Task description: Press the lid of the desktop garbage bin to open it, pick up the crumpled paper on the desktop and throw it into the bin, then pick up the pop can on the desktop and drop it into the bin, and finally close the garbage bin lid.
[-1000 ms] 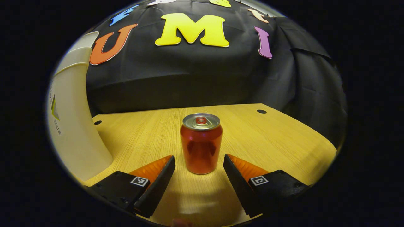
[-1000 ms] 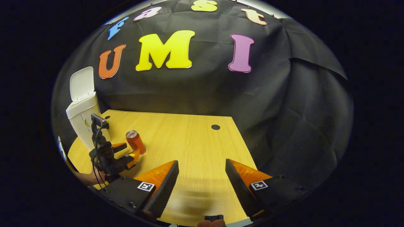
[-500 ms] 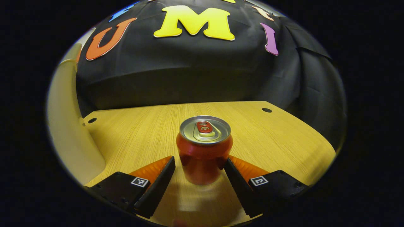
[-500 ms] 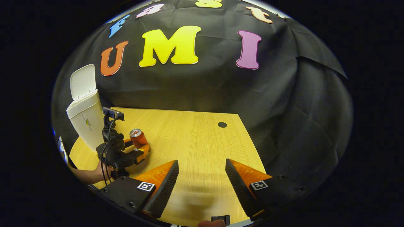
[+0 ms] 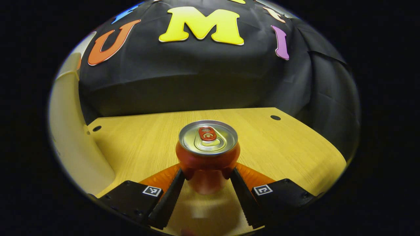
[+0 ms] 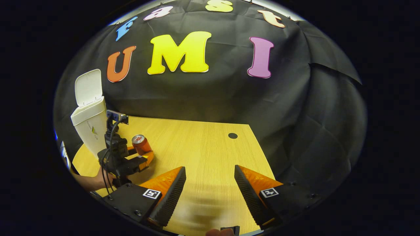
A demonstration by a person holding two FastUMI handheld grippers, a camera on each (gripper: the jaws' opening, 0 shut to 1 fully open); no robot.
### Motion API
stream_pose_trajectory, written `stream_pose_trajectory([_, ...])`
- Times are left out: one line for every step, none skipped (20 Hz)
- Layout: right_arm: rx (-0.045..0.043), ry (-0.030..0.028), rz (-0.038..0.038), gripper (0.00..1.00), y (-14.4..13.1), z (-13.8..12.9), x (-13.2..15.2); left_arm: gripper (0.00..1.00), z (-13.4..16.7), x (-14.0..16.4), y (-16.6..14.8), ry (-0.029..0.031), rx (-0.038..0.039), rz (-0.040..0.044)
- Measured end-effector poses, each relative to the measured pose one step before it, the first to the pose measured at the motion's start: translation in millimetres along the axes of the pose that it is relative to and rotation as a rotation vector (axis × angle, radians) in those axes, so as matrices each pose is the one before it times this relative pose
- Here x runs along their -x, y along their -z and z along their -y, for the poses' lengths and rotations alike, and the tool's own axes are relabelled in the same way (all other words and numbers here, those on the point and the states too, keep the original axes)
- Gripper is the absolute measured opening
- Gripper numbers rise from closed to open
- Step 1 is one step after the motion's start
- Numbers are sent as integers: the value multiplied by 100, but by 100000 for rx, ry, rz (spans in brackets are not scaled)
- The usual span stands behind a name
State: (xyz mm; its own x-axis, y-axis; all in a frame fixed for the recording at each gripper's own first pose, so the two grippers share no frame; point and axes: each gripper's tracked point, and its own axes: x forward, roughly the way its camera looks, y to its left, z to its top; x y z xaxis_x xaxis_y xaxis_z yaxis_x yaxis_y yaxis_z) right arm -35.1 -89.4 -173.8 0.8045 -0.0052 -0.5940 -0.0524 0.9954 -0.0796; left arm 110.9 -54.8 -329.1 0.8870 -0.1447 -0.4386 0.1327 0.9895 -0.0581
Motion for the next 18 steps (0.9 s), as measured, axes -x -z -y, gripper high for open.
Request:
stream_pose_trajectory([210, -122, 826, 94, -92, -152, 207, 86, -352, 748, -921, -1553, 754, 719])
stream_pose_trajectory([661, -464, 1485, 94, -146, -214, 273, 86, -227, 784, -771, -1096, 1757, 171])
stream_pose_trajectory([414, -490, 987, 94, -190, -204, 398, 86, -233, 732, -1147, -989, 2097, 868])
stream_pose_trajectory([-332, -1237, 1267, 94, -298, -394, 289, 86, -352, 692, -1572, -1114, 1369, 1594])
stream_pose_trajectory([-629, -553, 1237, 94, -424, -224, 307, 86, -353, 755, -1496, -1366, 122, 1949])
stream_pose_trajectory([-1026, -597, 1171, 93, -362, -6, 88, 86, -736, 758, -1800, -2605, -1273, 1950])
stream_pose_trajectory([-1393, -420, 1597, 94, -585, -73, 129, 86, -1313, 604, -1735, -3970, -1778, 1454])
stream_pose_trajectory([-969, -693, 1527, 94, -535, -43, 134, 86, -1214, 386, -2103, -2373, -536, 2696])
stream_pose_trajectory([-40, -582, 1197, 94, -353, 12, 28, 86, -1186, 643, -2104, -2204, 605, 2447])
stream_pose_trajectory([326, -551, 1248, 92, -399, -28, -68, 86, -1418, 172, -2181, -2869, 427, 2365])
stream_pose_trajectory([273, -667, 1151, 94, -425, -43, 31, 86, -1660, 434, -2039, -3974, -140, 2441])
stream_pose_trajectory([174, -467, 1075, 94, -360, -81, -238, 86, -1989, 396, -1899, -4812, -230, 2395])
stream_pose_trajectory([127, -514, 935, 94, -353, -41, -111, 86, -2022, 416, -1388, -4288, 210, 2862])
stream_pose_trajectory([69, -647, 716, 94, -304, -319, -246, 86, -2119, 104, -1685, -3746, 374, 2726])
stream_pose_trajectory([-186, -1098, 382, 94, -282, -582, -113, 85, -1884, -67, -850, -3510, -188, 1053])
stream_pose_trajectory([-144, -1458, 263, 94, -213, -726, -306, 85, -2267, -195, -946, -3986, -633, 668])
stream_pose_trajectory([180, -1741, 289, 94, -334, -894, -265, 85, -2247, -323, -2, -3924, -584, -613])
stream_pose_trajectory([656, -1606, 514, 94, -294, -889, -292, 85, -1701, -365, 272, -2687, 161, -1678])
